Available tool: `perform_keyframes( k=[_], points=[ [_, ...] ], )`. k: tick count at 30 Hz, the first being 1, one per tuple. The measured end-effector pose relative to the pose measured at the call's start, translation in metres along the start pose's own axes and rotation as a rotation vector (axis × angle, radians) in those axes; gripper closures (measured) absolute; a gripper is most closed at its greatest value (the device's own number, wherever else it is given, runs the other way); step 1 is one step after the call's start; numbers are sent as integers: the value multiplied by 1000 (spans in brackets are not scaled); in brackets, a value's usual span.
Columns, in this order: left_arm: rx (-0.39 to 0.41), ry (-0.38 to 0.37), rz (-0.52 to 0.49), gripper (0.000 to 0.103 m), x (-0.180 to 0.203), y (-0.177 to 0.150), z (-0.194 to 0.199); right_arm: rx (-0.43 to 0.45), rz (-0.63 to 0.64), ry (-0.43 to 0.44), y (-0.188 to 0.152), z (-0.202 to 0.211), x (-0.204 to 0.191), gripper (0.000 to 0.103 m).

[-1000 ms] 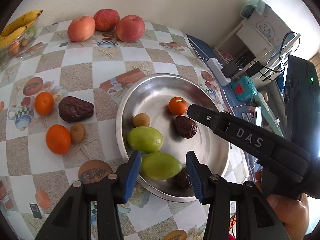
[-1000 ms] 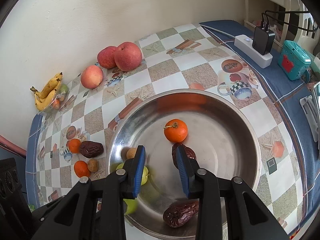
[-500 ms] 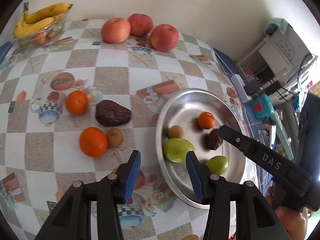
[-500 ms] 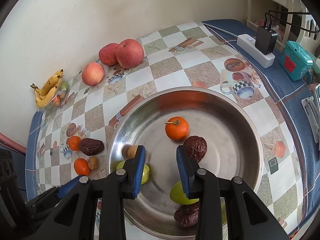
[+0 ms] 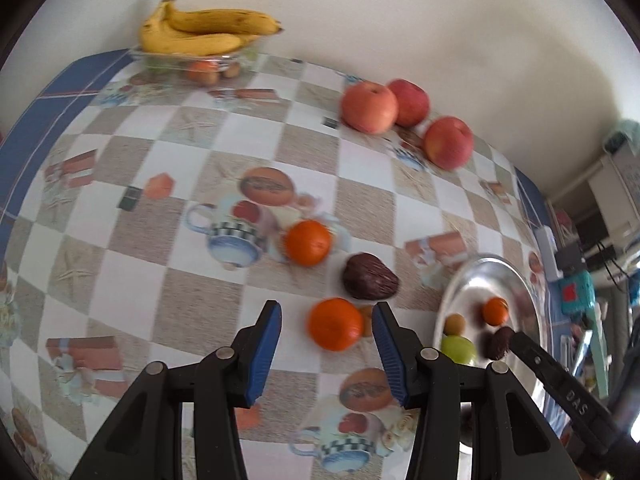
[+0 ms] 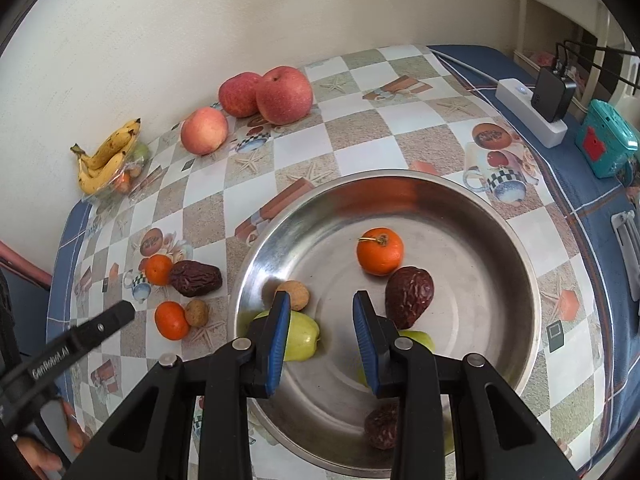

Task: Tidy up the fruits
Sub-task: 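Withdraw both open tools from the bowl back toward the fruit row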

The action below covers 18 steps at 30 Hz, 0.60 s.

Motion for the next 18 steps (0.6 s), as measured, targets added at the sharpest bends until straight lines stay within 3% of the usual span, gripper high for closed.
perform_keyframes(
  k=[8, 18],
  points=[
    [29, 23, 65, 52, -22, 7, 8, 2, 58, 20, -3, 2, -19, 69],
    [15, 36, 51, 52, -19, 4, 5, -6, 63, 21, -4, 0, -21, 69]
  ],
)
Point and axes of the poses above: each gripper's, at about its wrist camera, not at the fingertips, and z roughly against the way its jaws point, x to its right, y to its top, the point moved 5 cm from there along -z, roughly the way its jaws point, and after that the axes turned 5 degrees about -y, right-handed, at the moved point
